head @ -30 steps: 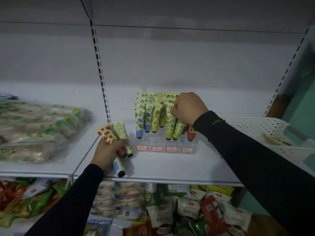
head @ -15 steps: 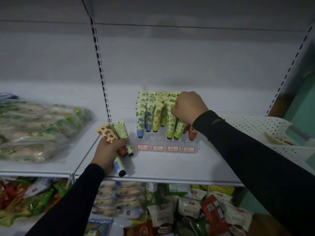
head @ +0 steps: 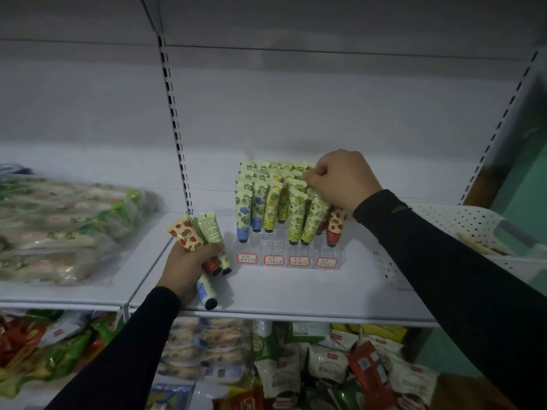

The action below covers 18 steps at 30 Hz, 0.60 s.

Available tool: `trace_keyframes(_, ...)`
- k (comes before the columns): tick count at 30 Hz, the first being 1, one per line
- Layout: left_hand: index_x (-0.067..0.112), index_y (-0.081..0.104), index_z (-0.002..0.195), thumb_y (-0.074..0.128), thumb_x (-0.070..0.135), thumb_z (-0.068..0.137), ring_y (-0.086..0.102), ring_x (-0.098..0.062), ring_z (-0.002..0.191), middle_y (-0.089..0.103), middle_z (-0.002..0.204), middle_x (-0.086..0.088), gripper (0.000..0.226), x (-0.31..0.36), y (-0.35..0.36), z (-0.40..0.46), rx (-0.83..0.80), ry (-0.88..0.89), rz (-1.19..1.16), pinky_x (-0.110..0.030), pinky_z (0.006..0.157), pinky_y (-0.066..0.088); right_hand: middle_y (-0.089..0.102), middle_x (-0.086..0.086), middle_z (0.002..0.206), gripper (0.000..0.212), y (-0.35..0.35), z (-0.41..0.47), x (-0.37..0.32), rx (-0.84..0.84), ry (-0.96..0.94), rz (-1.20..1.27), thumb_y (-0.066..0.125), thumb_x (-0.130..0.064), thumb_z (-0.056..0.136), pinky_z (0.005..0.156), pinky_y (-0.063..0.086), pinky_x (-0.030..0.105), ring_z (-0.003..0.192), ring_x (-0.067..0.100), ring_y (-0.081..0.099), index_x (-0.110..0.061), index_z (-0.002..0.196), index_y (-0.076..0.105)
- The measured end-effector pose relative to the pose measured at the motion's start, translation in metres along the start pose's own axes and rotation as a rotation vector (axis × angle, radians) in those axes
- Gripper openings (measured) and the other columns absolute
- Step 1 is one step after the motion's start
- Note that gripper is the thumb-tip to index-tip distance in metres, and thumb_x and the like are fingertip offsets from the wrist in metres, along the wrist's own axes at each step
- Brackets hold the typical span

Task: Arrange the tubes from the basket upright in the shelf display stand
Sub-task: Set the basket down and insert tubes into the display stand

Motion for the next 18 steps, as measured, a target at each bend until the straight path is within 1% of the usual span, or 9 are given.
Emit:
trace_keyframes(3,0.008,0.066,0.091,0.063,-0.004,0.087,0.069,-0.02,0.061,0.072,0.072,-0.004,0.013,0.0,0.0,0.0,-0.001,0.005,0.006,-0.03,0.051,0.055,0.068,0.005,0.079,0.035,-0.005,-0.003,0.015,-0.024,0.031,-0.024,0.06,-0.037,0.091,0.068,0.043,0.027,0.077,0.02,0.063,-0.007,0.077,0.07)
trace_keyframes(5,0.009,0.066,0.092,0.063,-0.004,0.087,0.069,-0.02,0.062,0.072,0.072,-0.003,0.014,0.001,0.001,0.0,-0.005,0.004,0.005,-0.029,0.051,0.055,0.062,0.0,0.073,0.033,-0.003,-0.008,0.022,-0.071,0.056,-0.04,0.06,-0.037,0.09,0.064,0.037,0.026,0.075,0.019,0.059,-0.01,0.071,0.066)
trace_keyframes(7,0.009,0.066,0.092,0.063,-0.004,0.087,0.069,-0.02,0.063,0.072,0.073,-0.003,0.014,0.0,0.001,-0.001,-0.005,0.002,0.008,-0.029,0.053,0.055,0.055,-0.005,0.069,0.032,-0.001,-0.013,0.022,-0.11,0.058,-0.043,0.061,-0.036,0.09,0.065,0.034,0.025,0.074,0.018,0.056,-0.014,0.067,0.061)
trace_keyframes(9,0.009,0.066,0.092,0.063,-0.004,0.087,0.069,-0.022,0.066,0.073,0.076,-0.005,0.014,0.0,0.0,-0.001,-0.003,0.004,0.013,-0.031,0.055,0.055,0.06,-0.004,0.08,0.028,0.0,-0.016,0.02,-0.137,0.037,-0.051,0.061,-0.037,0.09,0.069,0.036,0.025,0.081,0.018,0.057,-0.014,0.075,0.066)
trace_keyframes(11,0.008,0.067,0.092,0.063,-0.003,0.087,0.07,-0.022,0.067,0.072,0.077,-0.006,0.013,0.0,0.0,-0.001,-0.003,0.008,0.022,-0.032,0.055,0.055,0.067,0.0,0.09,0.03,0.002,-0.018,0.019,-0.168,0.017,-0.07,0.061,-0.036,0.091,0.071,0.041,0.027,0.086,0.019,0.061,-0.009,0.083,0.071)
trace_keyframes(13,0.008,0.066,0.092,0.063,-0.004,0.087,0.07,-0.022,0.065,0.072,0.077,-0.007,0.013,0.0,0.0,-0.001,-0.003,0.005,0.015,-0.031,0.053,0.055,0.073,0.009,0.09,0.031,0.008,-0.018,0.02,-0.203,0.002,-0.1,0.063,-0.031,0.09,0.069,0.049,0.031,0.083,0.024,0.066,-0.003,0.083,0.073)
trace_keyframes(14,0.008,0.066,0.092,0.063,-0.004,0.087,0.07,-0.022,0.065,0.072,0.077,-0.007,0.013,0.0,0.0,-0.001,-0.004,0.002,0.009,-0.03,0.052,0.055,0.073,0.012,0.088,0.031,0.01,-0.018,0.021,-0.216,-0.004,-0.116,0.063,-0.03,0.09,0.07,0.051,0.033,0.08,0.025,0.066,-0.002,0.081,0.074)
trace_keyframes(16,0.008,0.066,0.092,0.062,-0.004,0.087,0.07,-0.022,0.065,0.072,0.077,-0.007,0.014,0.0,0.001,-0.001,-0.005,-0.002,0.006,-0.03,0.052,0.056,0.07,0.014,0.076,0.035,0.012,-0.017,0.022,-0.221,-0.006,-0.13,0.063,-0.028,0.091,0.065,0.049,0.032,0.07,0.027,0.064,0.001,0.071,0.069)
trace_keyframes(18,0.009,0.066,0.092,0.063,-0.004,0.087,0.07,-0.021,0.064,0.072,0.077,-0.007,0.014,0.0,0.001,-0.001,0.002,-0.005,0.008,-0.03,0.052,0.056,0.054,0.01,0.054,0.045,0.011,-0.015,0.02,-0.207,0.003,-0.13,0.062,-0.027,0.092,0.054,0.04,0.029,0.05,0.022,0.05,-0.004,0.054,0.054)
Point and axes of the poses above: each hand's wrist, its own z-axis towards the middle knuckle, its own y-axis out of the palm, x = y × z, the point moved 7 cm from there along z, towards the middle knuckle
